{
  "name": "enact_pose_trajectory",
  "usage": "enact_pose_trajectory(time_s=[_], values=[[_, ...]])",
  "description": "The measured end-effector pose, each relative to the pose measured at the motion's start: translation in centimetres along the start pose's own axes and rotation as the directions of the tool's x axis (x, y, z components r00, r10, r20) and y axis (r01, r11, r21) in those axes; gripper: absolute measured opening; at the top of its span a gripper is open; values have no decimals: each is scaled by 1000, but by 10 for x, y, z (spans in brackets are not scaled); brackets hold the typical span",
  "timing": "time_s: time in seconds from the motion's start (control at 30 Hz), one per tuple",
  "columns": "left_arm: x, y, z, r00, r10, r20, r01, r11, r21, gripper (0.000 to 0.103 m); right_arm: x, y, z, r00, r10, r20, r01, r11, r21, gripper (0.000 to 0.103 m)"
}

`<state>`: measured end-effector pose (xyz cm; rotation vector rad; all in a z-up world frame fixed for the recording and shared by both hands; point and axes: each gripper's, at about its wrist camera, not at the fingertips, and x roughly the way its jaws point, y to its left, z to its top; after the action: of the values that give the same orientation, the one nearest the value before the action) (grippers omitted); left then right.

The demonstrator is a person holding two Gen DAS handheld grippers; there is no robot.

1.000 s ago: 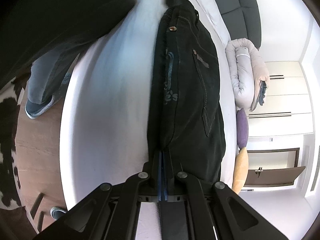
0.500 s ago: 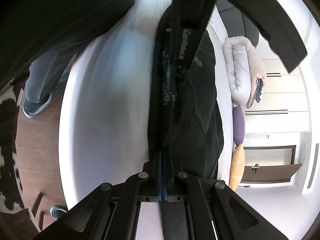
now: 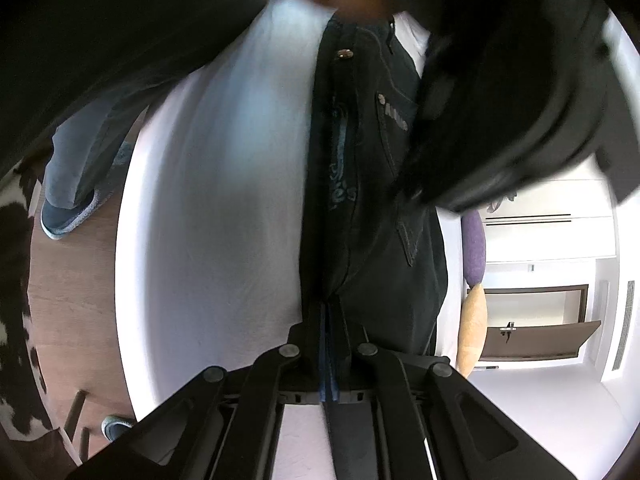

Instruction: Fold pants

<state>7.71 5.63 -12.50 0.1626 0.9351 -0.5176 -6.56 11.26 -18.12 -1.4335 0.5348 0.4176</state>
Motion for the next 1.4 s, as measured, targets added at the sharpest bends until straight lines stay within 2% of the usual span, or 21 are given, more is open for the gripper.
enact_pose_trajectory(time_s=[0.2,0.27,0.3,0.33,0.4,0.47,0.53,0.57,0.7,0.8,0.87,0.93,1.0,1.03,1.1,1.17,1.2,1.23,1.27,1.3,1.4], values=[[10,0,-8,1000,10,7,-10,999,-48,2,-9,-5,-8,999,-10,35,7,996,94,6],[11,2,-9,1000,6,12,-6,998,-62,2,-18,-32,-16,990,118,77,-133,964,230,34],[12,3,-9,1000,5,12,-4,998,-68,2,-20,-49,-22,981,164,107,-189,933,307,63],[13,4,-8,1000,3,11,-3,997,-72,2,-23,-68,-30,973,184,142,-226,892,392,73],[13,3,-8,1000,1,12,0,997,-76,2,-17,-118,-54,958,214,190,-285,771,569,73],[14,5,-12,1000,-9,19,11,996,-91,2,6,-170,-85,961,211,181,-274,623,732,73],[14,9,-15,999,-20,27,23,993,-114,2,41,-220,-120,976,184,115,-188,454,871,73],[15,10,-15,999,-24,30,27,991,-128,2,68,-248,-142,981,188,55,-118,345,931,73],[14,11,-17,999,-18,31,22,991,-134,2,154,-305,-189,955,295,-39,15,81,997,73],[16,12,-17,999,-31,25,34,989,-142,2,209,-329,-202,934,329,-138,140,17,990,73],[16,15,-17,999,-44,26,47,987,-152,2,246,-334,-206,903,394,-173,191,-6,981,73],[18,18,-17,998,-55,29,58,986,-159,2,270,-334,-208,874,447,-192,223,-17,975,73],[17,20,-17,998,-60,30,64,985,-163,2,296,-327,-208,831,510,-223,254,9,967,73],[18,21,-17,998,-61,30,65,984,-164,2,304,-322,-211,824,525,-212,253,-6,968,74],[16,22,-18,998,-61,31,65,985,-162,2,306,-320,-212,847,494,-195,241,-29,970,70],[16,22,-18,998,-60,31,64,985,-161,2,304,-324,-209,867,471,-162,192,-17,981,39],[15,22,-19,998,-58,31,62,986,-157,2,300,-324,-210,869,468,-161,187,-9,982,7],[15,22,-19,998,-55,30,59,986,-154,2,293,-323,-216,874,465,-139,177,-38,983,6],[15,22,-19,998,-51,30,55,987,-149,2,283,-328,-228,891,446,-88,152,-111,982,6],[15,22,-19,998,-48,30,52,988,-147,2,275,-329,-236,905,421,-63,139,-152,979,5],[16,20,-19,999,-43,30,46,989,-143,2,221,-334,-271,951,309,3,86,-272,958,5]])
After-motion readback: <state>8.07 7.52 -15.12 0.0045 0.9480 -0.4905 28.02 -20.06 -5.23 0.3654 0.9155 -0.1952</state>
